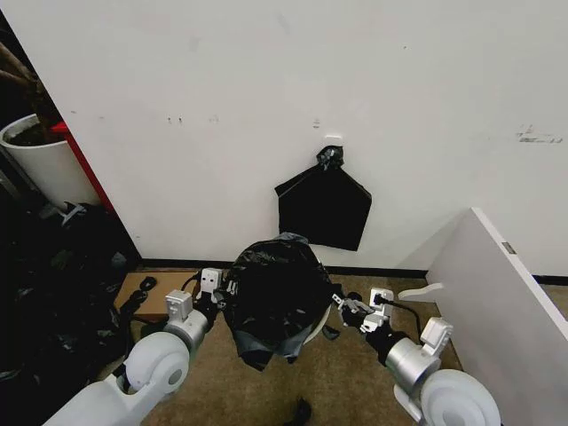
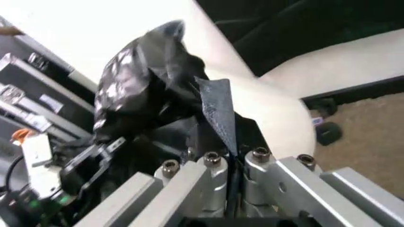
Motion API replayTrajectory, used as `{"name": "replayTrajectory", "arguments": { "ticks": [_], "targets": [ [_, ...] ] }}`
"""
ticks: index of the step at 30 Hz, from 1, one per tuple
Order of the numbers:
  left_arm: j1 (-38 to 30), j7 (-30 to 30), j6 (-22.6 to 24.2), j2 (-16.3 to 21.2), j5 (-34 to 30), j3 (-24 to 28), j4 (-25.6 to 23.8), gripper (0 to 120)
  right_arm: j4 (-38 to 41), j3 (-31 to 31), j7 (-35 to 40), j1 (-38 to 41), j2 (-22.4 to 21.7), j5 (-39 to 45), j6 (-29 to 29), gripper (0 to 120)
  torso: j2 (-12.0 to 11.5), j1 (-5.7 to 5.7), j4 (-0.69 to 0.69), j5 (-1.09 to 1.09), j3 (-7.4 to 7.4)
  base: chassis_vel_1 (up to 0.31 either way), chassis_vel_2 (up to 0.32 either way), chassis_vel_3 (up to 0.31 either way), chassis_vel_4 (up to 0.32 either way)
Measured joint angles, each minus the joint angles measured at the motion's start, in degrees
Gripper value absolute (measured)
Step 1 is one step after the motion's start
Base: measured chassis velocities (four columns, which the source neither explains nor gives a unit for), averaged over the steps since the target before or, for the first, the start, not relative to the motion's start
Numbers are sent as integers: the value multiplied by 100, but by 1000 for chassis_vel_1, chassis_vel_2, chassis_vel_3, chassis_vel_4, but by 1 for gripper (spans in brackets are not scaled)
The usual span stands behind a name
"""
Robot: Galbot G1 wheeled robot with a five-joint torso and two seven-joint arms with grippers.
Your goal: Place the garbage bag over the trash bin.
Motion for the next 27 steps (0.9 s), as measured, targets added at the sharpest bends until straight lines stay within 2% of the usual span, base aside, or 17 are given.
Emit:
{"name": "replayTrajectory", "arguments": {
  "ticks": [9,19,23,26,27],
  "targets": [
    [-47,-42,-115,-19,-661,-38,-8,1,-333,346,21,-102,-8,-58,19,0,0,0,1,0,0,0,0,0,0],
    [-137,-463,-69,-148,-1378,-11,-89,1,-502,-288,-345,-279,57,-1017,188,0,0,0,0,0,0,0,0,0,0],
    [-128,-603,52,-158,-1669,-14,-206,1,-585,-417,-362,-165,136,-1094,265,0,0,0,1,0,0,0,0,0,0],
    [-117,-704,108,-169,-1765,-20,-256,1,-609,-438,-358,-122,198,-1148,336,10,0,0,1,1,0,0,0,0,0],
    [-117,-752,123,-170,-1783,-20,-256,1,-606,-434,-356,-135,201,-1175,378,17,0,0,2,0,0,0,0,0,0]
  ]
}}
